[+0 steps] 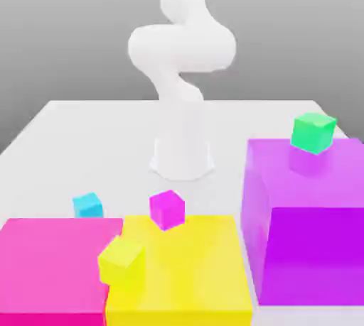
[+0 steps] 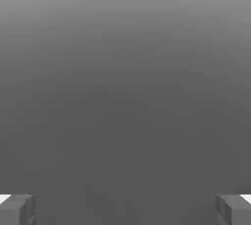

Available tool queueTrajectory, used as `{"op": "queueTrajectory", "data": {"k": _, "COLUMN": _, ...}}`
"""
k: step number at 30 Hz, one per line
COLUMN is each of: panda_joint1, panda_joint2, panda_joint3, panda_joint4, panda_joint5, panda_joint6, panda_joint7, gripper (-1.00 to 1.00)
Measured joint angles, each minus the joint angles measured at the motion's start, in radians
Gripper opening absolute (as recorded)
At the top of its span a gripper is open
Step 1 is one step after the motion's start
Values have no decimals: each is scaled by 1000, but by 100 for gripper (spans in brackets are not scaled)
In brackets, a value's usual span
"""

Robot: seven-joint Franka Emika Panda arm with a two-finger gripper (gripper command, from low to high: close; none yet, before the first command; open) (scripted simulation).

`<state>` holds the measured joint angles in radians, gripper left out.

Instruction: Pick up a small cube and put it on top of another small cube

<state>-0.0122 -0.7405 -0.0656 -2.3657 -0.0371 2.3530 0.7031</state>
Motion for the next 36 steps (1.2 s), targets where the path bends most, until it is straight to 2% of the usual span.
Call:
{"op": "queueTrajectory", "data": {"k": 22, "panda_joint1": -163, "panda_joint2": 579, "panda_joint3": -601, "panda_joint4": -613, "panda_joint5": -300, "panda_joint6": 508, "panda_joint7": -961, "gripper": 0}}
{"op": "queueTrajectory", "data": {"k": 25, "panda_joint1": -128, "panda_joint2": 624, "panda_joint3": -645, "panda_joint4": -624, "panda_joint5": -236, "panda_joint6": 538, "panda_joint7": -1051, "gripper": 0}}
{"op": "queueTrajectory", "data": {"k": 28, "panda_joint1": -77, "panda_joint2": 661, "panda_joint3": -670, "panda_joint4": -613, "panda_joint5": -123, "panda_joint6": 558, "panda_joint7": -1139, "gripper": 0}}
{"op": "queueTrajectory", "data": {"k": 32, "panda_joint1": -8, "panda_joint2": 713, "panda_joint3": -680, "panda_joint4": -596, "panda_joint5": 77, "panda_joint6": 583, "panda_joint7": -1285, "gripper": 0}}
{"op": "queueTrajectory", "data": {"k": 36, "panda_joint1": 5, "panda_joint2": 771, "panda_joint3": -628, "panda_joint4": -574, "panda_joint5": 319, "panda_joint6": 602, "panda_joint7": -1460, "gripper": 0}}
